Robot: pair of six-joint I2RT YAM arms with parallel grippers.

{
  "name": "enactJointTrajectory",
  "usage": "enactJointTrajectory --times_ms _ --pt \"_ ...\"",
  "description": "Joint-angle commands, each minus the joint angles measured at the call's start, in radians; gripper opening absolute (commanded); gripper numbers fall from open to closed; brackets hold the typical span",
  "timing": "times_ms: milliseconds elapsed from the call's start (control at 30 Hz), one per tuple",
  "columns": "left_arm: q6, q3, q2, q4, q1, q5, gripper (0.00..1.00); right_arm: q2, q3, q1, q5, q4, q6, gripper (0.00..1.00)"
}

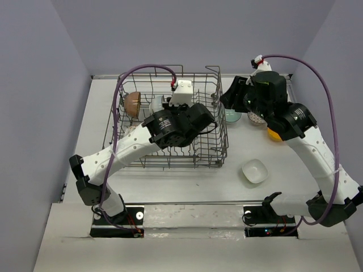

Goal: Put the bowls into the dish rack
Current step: Pass from the right arm to the left, then insert the bowl into the dish rack.

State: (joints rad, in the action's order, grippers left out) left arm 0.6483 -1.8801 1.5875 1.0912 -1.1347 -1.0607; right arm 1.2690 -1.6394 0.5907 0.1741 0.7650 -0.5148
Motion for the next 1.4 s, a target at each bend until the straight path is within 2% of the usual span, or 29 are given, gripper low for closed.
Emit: enactJointTrajectory --times_ms 0,267,600,767,933,1367 --pt "0.082 0.111 -0.093 0.038 0.076 -0.105 0.0 -0.062 -0.008 0.008 0.08 0.014 0.027 0.54" --pt "0.033 0.297 -0.155 0.035 0.236 -0.189 0.0 -0.115 0.038 0.008 0.093 0.02 0.03 0.54" --pt "-0.053 0.349 -0.095 0.038 0.297 -0.286 0.0 -0.141 0.081 0.008 0.091 0.008 0.019 0.54" --pt "-0.09 0.4 -0.081 0.038 0.312 -0.331 0.0 -0.158 0.111 0.008 0.09 -0.003 0.018 0.54" --pt "-0.171 0.449 -0.077 -0.034 0.314 -0.349 0.0 -0.178 0.136 0.008 0.093 -0.012 0.016 0.54" --pt "-0.295 0.466 0.022 -0.111 0.296 -0.4 0.0 -0.226 0.202 0.008 0.097 -0.035 0.021 0.55"
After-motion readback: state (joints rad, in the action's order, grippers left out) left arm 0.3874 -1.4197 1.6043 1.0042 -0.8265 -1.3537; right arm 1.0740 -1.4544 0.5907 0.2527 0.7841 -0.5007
